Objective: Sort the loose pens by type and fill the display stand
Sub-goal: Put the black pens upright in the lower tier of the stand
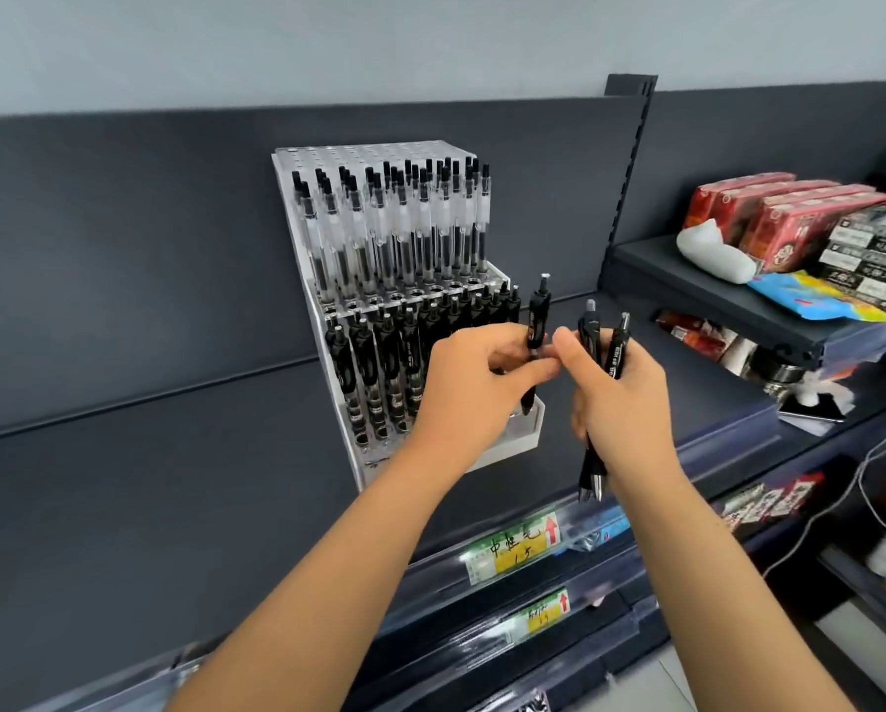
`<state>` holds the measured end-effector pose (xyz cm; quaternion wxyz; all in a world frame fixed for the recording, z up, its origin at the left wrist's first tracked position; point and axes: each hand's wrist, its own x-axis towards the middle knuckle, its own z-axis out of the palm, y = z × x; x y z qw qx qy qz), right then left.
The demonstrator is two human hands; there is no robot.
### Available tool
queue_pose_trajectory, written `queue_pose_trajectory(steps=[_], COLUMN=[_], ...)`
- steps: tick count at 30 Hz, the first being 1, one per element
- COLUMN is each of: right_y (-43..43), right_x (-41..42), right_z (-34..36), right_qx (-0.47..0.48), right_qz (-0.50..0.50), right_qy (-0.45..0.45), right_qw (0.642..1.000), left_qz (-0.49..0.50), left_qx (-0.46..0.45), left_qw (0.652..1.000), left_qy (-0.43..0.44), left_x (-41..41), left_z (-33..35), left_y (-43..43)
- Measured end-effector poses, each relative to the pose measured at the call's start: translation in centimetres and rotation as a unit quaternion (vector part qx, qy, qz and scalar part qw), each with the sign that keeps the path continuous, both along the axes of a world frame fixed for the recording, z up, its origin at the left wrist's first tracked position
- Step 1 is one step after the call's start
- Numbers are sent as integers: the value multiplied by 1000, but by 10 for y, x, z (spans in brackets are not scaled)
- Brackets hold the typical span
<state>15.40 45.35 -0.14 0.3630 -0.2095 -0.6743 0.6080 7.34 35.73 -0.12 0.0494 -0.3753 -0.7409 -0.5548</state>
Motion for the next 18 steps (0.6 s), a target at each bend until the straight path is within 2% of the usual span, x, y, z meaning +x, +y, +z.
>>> queue_pose_trajectory(steps=[5,9,12,15,18], right_y=[12,15,18,21,20], right_x=[-1,3,6,8,8], right_z=[-7,-16,-21,-24,-26], right_qx=[-55,-91,-155,-201,-195], right_qz=[-57,-69,-55,-40,-40], right_qy=[10,-7,5,31,36], right_qw=[997,993,986,978,979], left_qz=[70,80,86,91,103], left_qx=[-8,-54,-72,-122,-184], left_qw=[997,993,991,985,975], left_qy=[25,63,76,81,73], left_x=[-9,-13,-13,-15,-16], left_z=[-3,-6,3,4,-3], left_y=[6,12,14,15,17])
